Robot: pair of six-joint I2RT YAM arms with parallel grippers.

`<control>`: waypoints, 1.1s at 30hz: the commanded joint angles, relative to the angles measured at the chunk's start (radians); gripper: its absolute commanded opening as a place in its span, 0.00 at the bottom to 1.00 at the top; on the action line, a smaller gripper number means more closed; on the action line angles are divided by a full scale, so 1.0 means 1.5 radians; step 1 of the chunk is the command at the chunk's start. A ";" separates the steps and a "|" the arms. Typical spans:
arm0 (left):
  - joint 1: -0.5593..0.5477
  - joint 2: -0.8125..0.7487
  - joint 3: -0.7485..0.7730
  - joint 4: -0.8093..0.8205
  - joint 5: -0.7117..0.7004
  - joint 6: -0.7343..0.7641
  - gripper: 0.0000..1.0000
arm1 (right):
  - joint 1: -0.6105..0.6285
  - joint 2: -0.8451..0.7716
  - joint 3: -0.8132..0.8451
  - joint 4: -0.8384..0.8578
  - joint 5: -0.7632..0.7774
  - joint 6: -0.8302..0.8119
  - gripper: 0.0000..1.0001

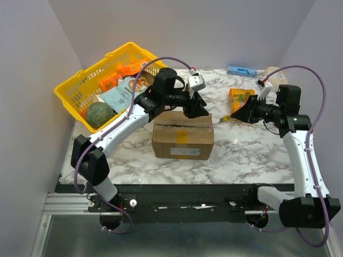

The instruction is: Unpack the express box

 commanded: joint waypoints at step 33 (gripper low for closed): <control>-0.175 -0.096 -0.278 0.144 -0.276 0.410 0.62 | -0.119 -0.116 -0.321 0.458 -0.059 0.375 0.00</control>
